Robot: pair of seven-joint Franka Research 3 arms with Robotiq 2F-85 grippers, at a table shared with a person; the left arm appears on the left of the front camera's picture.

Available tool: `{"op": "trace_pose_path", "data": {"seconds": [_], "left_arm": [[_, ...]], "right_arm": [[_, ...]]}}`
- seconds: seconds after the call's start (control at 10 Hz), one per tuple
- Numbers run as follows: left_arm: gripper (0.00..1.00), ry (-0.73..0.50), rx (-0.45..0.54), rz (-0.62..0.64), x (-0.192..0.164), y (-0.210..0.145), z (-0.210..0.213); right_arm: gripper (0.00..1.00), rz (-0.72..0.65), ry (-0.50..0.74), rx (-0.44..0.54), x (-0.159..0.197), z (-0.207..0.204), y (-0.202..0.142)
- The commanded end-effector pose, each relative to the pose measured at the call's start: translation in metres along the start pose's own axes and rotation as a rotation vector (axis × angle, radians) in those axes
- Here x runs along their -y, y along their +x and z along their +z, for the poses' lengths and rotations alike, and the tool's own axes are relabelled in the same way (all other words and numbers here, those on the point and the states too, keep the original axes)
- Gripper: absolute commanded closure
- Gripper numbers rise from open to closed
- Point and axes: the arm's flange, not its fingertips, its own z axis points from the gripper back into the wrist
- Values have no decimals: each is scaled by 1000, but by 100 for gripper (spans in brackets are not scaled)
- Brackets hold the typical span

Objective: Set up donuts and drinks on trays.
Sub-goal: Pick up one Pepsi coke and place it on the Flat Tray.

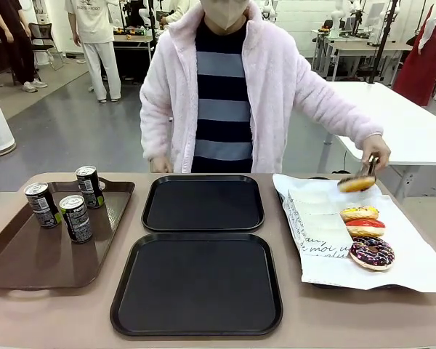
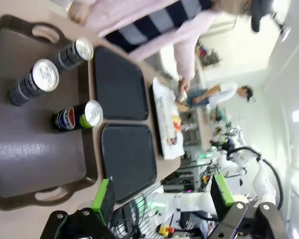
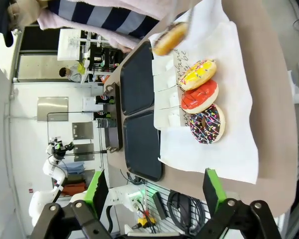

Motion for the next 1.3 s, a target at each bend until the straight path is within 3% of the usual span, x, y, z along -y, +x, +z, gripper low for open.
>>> {"op": "trace_pose_path", "data": {"seconds": [0.0,0.2,0.4,0.6,0.9,1.2], "left_arm": [[0,126,-72,-36,13,1,-15],[0,259,-170,-97,50,13,-48],[0,547,-221,-230,90,8,-99],[0,835,-245,-312,105,5,-150],[0,990,-223,-297,110,18,-209],[0,1076,-270,-232,93,24,-241]], "right_arm": [[0,4,11,7,1,0,2],[0,4,11,7,1,0,2],[0,4,11,7,1,0,2],[0,4,11,7,1,0,2],[0,4,11,7,1,0,2],[0,4,11,7,1,0,2]]}}
